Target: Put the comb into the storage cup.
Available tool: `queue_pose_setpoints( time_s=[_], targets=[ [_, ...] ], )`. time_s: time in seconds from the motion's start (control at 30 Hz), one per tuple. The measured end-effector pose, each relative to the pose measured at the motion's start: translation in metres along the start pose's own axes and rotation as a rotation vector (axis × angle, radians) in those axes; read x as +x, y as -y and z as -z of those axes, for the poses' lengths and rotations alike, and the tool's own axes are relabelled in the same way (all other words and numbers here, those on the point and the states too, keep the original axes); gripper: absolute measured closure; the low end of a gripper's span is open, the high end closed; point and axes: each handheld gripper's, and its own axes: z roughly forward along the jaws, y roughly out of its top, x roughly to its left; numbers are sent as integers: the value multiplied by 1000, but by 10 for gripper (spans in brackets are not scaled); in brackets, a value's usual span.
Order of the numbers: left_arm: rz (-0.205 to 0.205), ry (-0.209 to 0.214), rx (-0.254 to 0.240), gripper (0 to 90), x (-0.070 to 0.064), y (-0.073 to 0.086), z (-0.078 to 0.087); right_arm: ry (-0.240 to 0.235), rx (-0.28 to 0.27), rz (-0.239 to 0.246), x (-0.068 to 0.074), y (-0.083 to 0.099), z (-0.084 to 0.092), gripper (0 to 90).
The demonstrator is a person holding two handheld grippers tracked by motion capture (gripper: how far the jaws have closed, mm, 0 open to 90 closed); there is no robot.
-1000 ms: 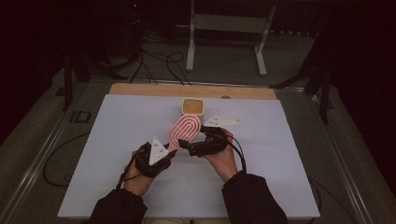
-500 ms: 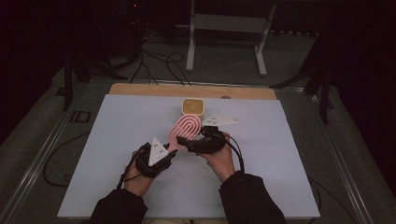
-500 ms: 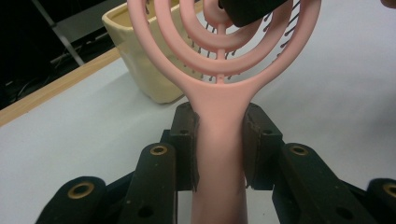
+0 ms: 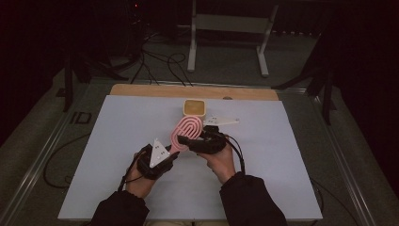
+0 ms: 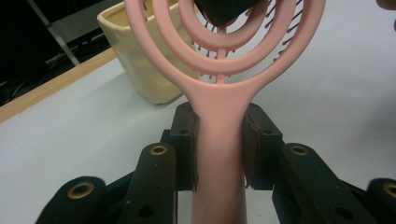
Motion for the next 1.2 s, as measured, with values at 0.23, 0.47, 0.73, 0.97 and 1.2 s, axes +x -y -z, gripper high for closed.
queue_pose_setpoints(
  time_s=[0.23, 0.47, 0.73, 0.97, 1.2],
  targets=[
    [-7, -1, 8, 700, 0, 1, -1, -5, 13, -3, 2, 0, 0, 560],
    [-8, -1, 21, 700, 1, 2, -2, -59, 32, -40, 3, -1, -2, 616],
    [6, 1, 10, 698, 2, 2, -1, -94, 31, -73, 3, -3, -3, 633],
    [8, 11, 1, 694, 5, 3, 0, -114, 17, -103, 1, -2, -4, 636],
    [13, 12, 6, 538, 6, 3, 0, -105, 4, -107, 1, -3, -5, 637]
  ],
)
